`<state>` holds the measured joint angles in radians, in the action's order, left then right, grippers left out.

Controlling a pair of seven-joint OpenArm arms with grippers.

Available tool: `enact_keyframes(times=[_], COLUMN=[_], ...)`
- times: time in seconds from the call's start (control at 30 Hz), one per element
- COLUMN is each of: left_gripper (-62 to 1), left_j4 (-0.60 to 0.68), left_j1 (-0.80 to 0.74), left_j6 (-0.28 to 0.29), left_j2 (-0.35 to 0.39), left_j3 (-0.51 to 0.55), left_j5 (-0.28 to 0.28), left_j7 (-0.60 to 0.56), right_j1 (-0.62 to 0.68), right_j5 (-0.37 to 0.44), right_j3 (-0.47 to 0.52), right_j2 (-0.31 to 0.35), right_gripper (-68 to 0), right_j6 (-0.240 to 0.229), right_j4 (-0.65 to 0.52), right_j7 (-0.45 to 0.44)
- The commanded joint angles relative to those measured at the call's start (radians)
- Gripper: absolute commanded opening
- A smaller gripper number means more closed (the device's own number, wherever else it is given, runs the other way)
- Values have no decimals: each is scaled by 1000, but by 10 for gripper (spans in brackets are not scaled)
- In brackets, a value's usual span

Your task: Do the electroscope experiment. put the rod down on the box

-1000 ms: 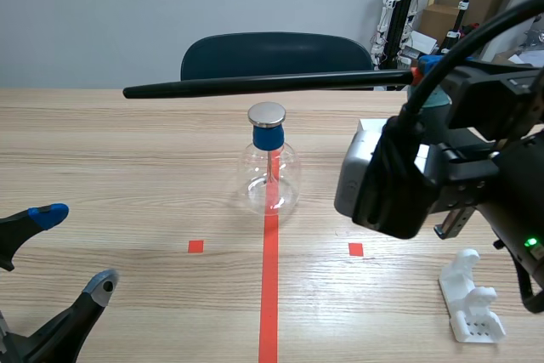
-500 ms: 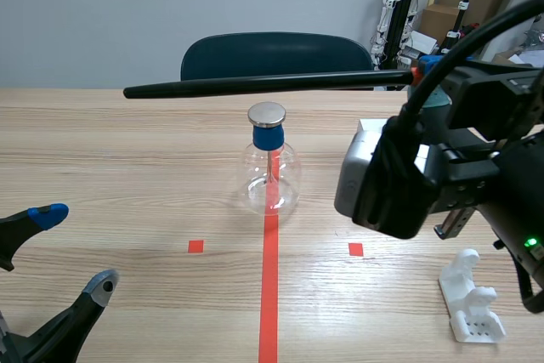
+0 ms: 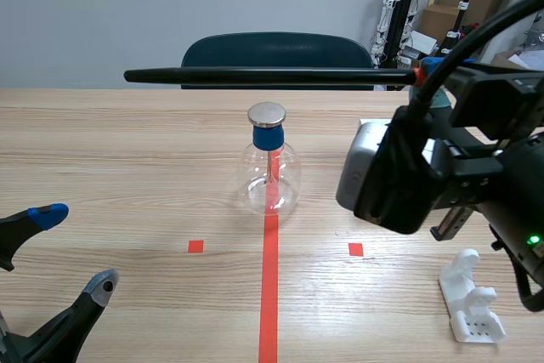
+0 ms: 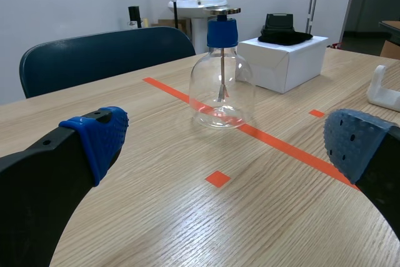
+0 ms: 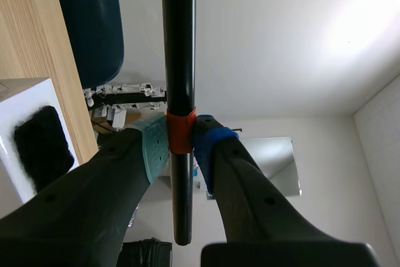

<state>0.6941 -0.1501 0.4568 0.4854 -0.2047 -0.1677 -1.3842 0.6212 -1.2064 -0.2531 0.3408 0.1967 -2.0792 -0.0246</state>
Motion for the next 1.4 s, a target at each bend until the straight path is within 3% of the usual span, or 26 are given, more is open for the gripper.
enact_keyframes(times=[0.0, 0.1, 0.13, 0.23, 0.43, 0.7, 0.8, 0.97, 1.0, 1.37], left_gripper=[14, 14, 14, 14, 14, 14, 14, 14, 14, 14], left_j4=[7, 7, 7, 7, 7, 7, 7, 7, 7, 7], left_j1=[1, 1, 1, 1, 1, 1, 1, 1, 1, 1], left_j6=[2, 2, 2, 2, 2, 2, 2, 2, 2, 2], left_j2=[6, 6, 6, 6, 6, 6, 6, 6, 6, 6], left_j3=[3, 3, 3, 3, 3, 3, 3, 3, 3, 3], left_j5=[10, 10, 10, 10, 10, 10, 10, 10, 10, 10], left_j7=[-15, -15, -15, -15, -15, -15, -15, -15, -15, -15], right_j1=[-12, -14, -17, -38, -138, -306, -344, -385, -388, -414], right_j5=[8, 29, 39, 69, 205, 431, 479, 550, 566, 682], right_j3=[6, 22, 24, 25, 25, 24, 24, 22, 21, -101], right_j2=[6, 28, 40, 89, 191, 305, 330, 364, 370, 383], right_gripper=[-651, -651, -651, -651, -651, -651, -651, -651, -651, -651], right_j6=[11, 9, -11, -102, -284, -612, -694, -919, -942, -942], right_j4=[-7, -7, -7, -7, -7, -6, -6, -5, -2, 93], right_j7=[3, 3, 3, 20, 71, 86, 86, 87, 87, 244])
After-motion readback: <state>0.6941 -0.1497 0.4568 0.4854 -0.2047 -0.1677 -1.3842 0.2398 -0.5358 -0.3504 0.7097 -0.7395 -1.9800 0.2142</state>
